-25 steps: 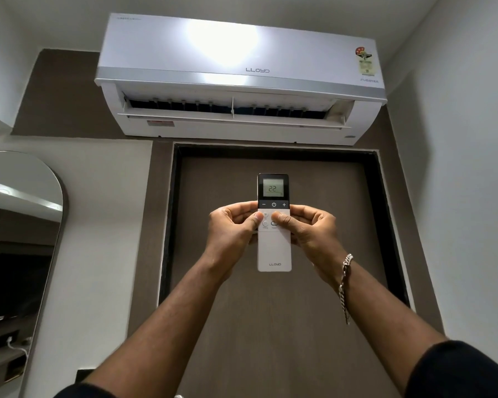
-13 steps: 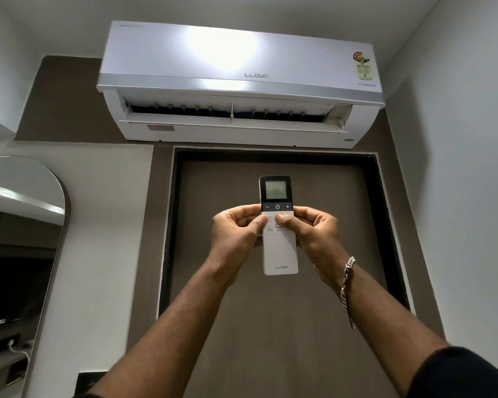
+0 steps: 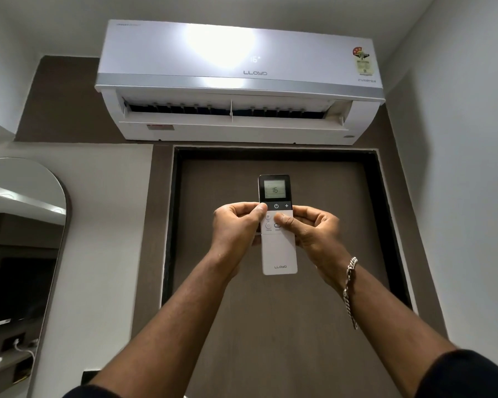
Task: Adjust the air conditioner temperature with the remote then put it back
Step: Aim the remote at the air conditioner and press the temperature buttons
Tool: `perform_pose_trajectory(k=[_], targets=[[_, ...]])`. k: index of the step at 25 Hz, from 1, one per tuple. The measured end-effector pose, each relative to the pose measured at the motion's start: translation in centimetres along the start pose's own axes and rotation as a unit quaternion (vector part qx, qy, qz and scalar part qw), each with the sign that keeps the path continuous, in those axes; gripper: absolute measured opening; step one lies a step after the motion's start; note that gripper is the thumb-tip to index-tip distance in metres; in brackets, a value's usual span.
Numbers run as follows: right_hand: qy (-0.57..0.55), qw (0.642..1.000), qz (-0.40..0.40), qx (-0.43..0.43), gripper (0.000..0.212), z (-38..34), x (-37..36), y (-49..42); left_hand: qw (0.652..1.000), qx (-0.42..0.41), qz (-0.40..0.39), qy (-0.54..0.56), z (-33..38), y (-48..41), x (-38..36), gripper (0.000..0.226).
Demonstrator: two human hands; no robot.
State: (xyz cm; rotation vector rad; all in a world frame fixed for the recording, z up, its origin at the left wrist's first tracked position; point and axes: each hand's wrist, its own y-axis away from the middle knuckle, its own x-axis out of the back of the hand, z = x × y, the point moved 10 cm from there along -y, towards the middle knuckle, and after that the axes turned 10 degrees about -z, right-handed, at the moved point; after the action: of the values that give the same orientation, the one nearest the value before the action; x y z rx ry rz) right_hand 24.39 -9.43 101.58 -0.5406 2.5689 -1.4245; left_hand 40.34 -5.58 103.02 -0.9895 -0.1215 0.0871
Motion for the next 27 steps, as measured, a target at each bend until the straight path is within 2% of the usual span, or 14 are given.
perform_pose_trajectory(k=[4, 7, 9, 11, 16, 22, 27], targets=[[0.012, 1.000, 0.002, 0.000, 0.045, -0.3, 0.1, 0.1, 1.000, -0.001, 0.005, -0.002, 0.2, -0.1, 0.0, 0.014], [0.008, 1.000, 0.014, -0.002, 0.021, -0.6, 0.4, 0.1, 1.000, -0.005, 0.000, -0.022, 0.3, 0.0, -0.4, 0.019], [0.007, 1.000, 0.018, 0.000, 0.013, -1.0, 0.4, 0.1, 1.000, -0.008, -0.002, -0.023, 0.5, 0.0, -0.5, 0.024], [0.005, 1.000, 0.021, -0.001, 0.014, -1.2, 0.5, 0.1, 1.000, -0.014, -0.005, -0.017, 0.7, 0.1, -0.6, 0.023], [-0.004, 1.000, 0.022, -0.010, 0.012, -1.2, 0.5, 0.2, 0.999, -0.038, -0.017, -0.027, 1.2, 0.3, -0.8, 0.004], [0.000, 1.000, 0.005, -0.014, 0.011, -0.9, -0.1, 0.2, 0.998, -0.045, -0.011, -0.043, 1.1, 0.5, -0.2, 0.006], [0.006, 1.000, 0.011, -0.017, 0.020, -0.8, 0.1, 0.3, 0.998, -0.038, -0.010, -0.044, 0.9, 0.4, -0.1, 0.016]])
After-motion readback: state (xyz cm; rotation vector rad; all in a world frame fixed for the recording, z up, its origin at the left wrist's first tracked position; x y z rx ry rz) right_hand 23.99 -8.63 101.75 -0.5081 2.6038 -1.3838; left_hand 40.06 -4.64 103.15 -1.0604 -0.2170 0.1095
